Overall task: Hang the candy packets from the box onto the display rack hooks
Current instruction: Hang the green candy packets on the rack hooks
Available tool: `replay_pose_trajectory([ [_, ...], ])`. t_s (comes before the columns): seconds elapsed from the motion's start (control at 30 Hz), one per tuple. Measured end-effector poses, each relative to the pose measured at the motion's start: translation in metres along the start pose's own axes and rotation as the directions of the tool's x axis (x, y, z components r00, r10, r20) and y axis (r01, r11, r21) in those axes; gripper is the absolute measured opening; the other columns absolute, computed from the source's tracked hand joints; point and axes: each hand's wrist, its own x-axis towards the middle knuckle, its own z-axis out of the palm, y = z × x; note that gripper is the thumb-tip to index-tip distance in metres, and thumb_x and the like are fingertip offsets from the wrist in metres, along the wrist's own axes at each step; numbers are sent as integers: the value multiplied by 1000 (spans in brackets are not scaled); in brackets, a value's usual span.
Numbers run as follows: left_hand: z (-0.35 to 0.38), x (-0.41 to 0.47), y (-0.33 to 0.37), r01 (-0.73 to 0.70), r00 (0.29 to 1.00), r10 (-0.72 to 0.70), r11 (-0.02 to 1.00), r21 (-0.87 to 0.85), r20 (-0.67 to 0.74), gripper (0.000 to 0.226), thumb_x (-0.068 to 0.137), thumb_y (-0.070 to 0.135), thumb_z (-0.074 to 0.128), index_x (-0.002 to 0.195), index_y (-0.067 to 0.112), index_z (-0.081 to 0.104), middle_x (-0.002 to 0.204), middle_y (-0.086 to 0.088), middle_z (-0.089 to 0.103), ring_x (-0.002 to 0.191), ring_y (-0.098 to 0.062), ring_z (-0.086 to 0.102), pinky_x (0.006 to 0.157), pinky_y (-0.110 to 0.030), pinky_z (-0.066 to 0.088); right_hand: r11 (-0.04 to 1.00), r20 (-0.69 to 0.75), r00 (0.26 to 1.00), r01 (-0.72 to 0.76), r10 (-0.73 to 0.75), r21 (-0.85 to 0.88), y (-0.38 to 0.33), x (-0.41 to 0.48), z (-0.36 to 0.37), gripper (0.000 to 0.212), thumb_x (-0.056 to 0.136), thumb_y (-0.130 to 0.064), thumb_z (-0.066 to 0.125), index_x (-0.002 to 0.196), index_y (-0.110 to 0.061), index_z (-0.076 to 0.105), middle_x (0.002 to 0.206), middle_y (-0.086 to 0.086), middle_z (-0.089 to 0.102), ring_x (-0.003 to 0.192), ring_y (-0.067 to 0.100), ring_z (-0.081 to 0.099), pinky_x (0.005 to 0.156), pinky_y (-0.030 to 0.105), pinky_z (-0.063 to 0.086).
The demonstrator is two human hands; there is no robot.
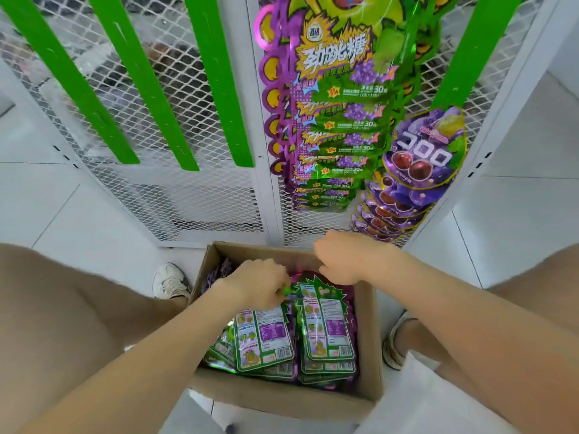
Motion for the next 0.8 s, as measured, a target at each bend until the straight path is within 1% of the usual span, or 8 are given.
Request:
replay_pose_trajectory([
  [0.1, -39, -11, -15, 34, 963, -62, 993, -112, -260, 14, 91, 33, 61, 94, 23, 70, 81, 1, 68, 86, -28, 67, 63, -34, 42, 987, 47, 995, -94, 89, 129, 10, 3, 1, 16, 93, -18, 66, 101, -11, 54, 107, 11, 58, 107, 34, 62, 84, 42, 56],
  [0.23, -74, -31, -33, 13, 801, -372, 793, -609, -468, 6, 77, 36, 70, 81, 31, 70, 69, 8, 68, 71, -16, 62, 70, -34, 51, 834, 111, 965, -262, 239, 485, 21, -6, -12, 96, 80, -37, 88, 154, -7, 36, 151, 14, 49, 130, 30, 55, 107, 43, 50],
  [0.37, -92, -42, -42, -230, 664, -648, 298, -926, -374, 10, 75, 21, 67, 75, 20, 77, 74, -4, 71, 69, -15, 61, 70, -33, 51, 299, 214, 906, -332, 365, 895, 25, -13, -15, 70, 77, -24, 90, 135, -18, 51, 109, 7, 62, 88, 21, 60, 81, 37, 57],
  [0.53, -90, -46, -46, -347, 726, -640, -25, -937, -252, 26, 86, -7, 59, 81, 10, 78, 79, -10, 77, 68, -23, 72, 68, -31, 58, -117, 125, 916, -87, 381, 989, 13, -13, -15, 22, 93, -18, 78, 104, -24, 60, 111, -3, 63, 119, 24, 59, 107, 51, 52],
  [0.6, -82, -43, -51, -229, 755, -642, -68, -971, -133, 15, 83, 0, 65, 80, 11, 75, 79, -11, 74, 66, -24, 69, 64, -31, 55, -15, -37, 902, 48, 431, 999, 12, -11, -13, 8, 99, -17, 71, 101, -24, 69, 104, -5, 71, 115, 25, 64, 103, 51, 54],
  [0.63, -77, -40, -54, -139, 751, -655, -36, -990, -81, 12, 84, 1, 68, 87, 12, 73, 85, -13, 73, 72, -26, 70, 63, -31, 54, 201, -193, 868, 110, 458, 973, 15, -10, -12, 6, 99, -17, 69, 102, -21, 72, 101, -2, 75, 108, 25, 68, 98, 49, 57],
  [0.7, -66, -34, -56, 2, 716, -694, 104, -995, -71, 40, 76, 9, 82, 112, 9, 63, 106, -12, 69, 96, -27, 67, 70, -33, 55, 634, -428, 813, 96, 396, 768, 21, -10, -13, 9, 97, -22, 70, 92, -14, 69, 86, 2, 72, 86, 25, 66, 77, 39, 52],
  [0.8, -70, -40, -42, 11, 737, -605, 458, -889, -302, 92, 62, 26, 90, 142, 16, 46, 132, 3, 53, 125, -13, 51, 101, -29, 46, 808, -521, 799, 78, 299, 584, 17, -19, -22, 40, 96, -33, 73, 68, -17, 49, 61, 4, 47, 59, 20, 43, 54, 35, 28],
])
